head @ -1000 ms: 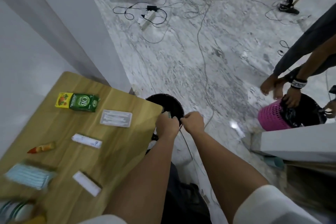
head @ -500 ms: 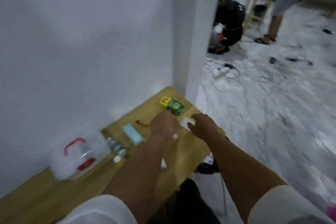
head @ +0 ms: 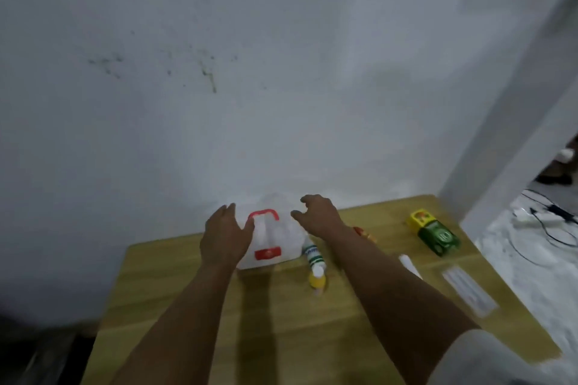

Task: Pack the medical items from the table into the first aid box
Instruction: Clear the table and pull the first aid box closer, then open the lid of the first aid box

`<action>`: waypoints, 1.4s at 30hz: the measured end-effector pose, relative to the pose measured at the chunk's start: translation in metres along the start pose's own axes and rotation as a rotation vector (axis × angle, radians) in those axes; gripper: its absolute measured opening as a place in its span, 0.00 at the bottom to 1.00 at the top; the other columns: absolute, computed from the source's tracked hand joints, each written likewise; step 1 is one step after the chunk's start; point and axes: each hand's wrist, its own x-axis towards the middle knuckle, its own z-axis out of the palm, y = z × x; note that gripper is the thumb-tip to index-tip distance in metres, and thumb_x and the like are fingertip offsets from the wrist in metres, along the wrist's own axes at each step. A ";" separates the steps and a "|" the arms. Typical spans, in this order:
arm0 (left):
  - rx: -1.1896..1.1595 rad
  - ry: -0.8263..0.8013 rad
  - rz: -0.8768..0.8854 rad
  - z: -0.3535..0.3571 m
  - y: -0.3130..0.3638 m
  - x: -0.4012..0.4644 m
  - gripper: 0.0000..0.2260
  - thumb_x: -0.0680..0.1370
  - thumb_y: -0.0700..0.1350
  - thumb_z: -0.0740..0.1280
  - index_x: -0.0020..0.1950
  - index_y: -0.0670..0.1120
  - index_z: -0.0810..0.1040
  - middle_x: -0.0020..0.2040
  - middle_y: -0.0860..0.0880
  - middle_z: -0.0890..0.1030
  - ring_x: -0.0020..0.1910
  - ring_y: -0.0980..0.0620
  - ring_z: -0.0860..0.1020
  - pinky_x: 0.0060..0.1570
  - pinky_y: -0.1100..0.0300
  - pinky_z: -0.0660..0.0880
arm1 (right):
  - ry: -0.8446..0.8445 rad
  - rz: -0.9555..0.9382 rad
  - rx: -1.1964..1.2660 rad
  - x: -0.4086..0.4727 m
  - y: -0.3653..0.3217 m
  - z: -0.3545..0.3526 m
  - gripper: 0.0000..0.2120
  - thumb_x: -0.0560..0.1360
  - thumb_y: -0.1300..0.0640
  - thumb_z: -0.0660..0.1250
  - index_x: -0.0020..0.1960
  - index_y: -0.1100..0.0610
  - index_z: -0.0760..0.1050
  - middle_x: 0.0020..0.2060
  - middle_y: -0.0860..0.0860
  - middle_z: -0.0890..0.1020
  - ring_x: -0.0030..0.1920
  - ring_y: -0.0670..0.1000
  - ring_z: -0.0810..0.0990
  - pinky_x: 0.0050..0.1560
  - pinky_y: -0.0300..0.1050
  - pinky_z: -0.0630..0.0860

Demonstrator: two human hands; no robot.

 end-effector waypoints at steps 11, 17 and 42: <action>-0.267 0.190 0.086 0.086 -0.087 0.004 0.34 0.79 0.63 0.66 0.81 0.51 0.65 0.82 0.49 0.62 0.80 0.48 0.61 0.75 0.50 0.60 | 0.106 -0.167 -0.026 0.013 0.006 0.070 0.29 0.73 0.45 0.77 0.65 0.64 0.78 0.62 0.58 0.82 0.62 0.58 0.80 0.63 0.52 0.78; -0.270 0.150 0.110 0.060 -0.106 -0.047 0.33 0.79 0.61 0.67 0.81 0.50 0.66 0.81 0.47 0.64 0.80 0.46 0.62 0.76 0.47 0.60 | 0.140 -0.243 -0.090 -0.045 0.002 0.086 0.28 0.74 0.43 0.75 0.63 0.63 0.78 0.59 0.57 0.83 0.59 0.57 0.82 0.57 0.50 0.79; -0.414 0.021 0.313 0.085 -0.128 -0.182 0.52 0.66 0.48 0.84 0.81 0.57 0.55 0.78 0.52 0.65 0.73 0.51 0.66 0.65 0.52 0.73 | 0.436 -0.657 -0.177 -0.179 0.100 0.143 0.23 0.81 0.47 0.62 0.74 0.51 0.74 0.74 0.52 0.73 0.77 0.54 0.66 0.68 0.57 0.75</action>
